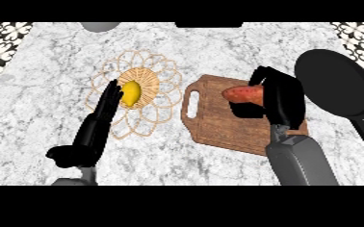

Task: Pick the sweet potato from the cutting board and place it in the pan

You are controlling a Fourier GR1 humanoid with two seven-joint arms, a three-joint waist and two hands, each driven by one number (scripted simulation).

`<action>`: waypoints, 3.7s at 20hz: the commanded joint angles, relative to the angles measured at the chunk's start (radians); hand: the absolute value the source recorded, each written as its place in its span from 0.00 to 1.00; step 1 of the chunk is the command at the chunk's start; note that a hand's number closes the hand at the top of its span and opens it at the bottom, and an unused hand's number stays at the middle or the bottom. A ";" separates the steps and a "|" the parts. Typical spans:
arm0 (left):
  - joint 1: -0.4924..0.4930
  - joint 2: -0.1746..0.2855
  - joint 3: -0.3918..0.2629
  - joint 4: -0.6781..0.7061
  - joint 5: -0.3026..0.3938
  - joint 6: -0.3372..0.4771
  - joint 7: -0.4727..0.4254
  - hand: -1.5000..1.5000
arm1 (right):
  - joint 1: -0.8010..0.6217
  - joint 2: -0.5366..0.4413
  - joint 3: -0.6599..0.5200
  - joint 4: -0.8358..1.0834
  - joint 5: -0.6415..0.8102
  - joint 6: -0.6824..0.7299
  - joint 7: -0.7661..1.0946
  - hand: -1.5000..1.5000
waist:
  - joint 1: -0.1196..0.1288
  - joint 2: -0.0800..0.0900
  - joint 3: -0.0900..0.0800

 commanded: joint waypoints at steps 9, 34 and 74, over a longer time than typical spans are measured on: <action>0.002 -0.032 -0.033 -0.036 -0.027 0.015 0.037 0.50 | -0.016 -0.043 -0.300 0.075 -0.187 -0.217 -0.078 1.00 | 0.006 0.005 0.001; -0.084 -0.054 -0.029 0.042 -0.042 0.014 0.011 0.50 | -0.358 -0.474 -0.772 1.093 -0.525 -0.701 -0.856 1.00 | 0.055 0.029 0.007; 0.027 -0.022 -0.004 -0.021 -0.018 -0.026 0.004 0.50 | -0.139 -0.652 -0.992 1.344 -0.919 0.363 -1.312 0.00 | 0.015 0.007 0.003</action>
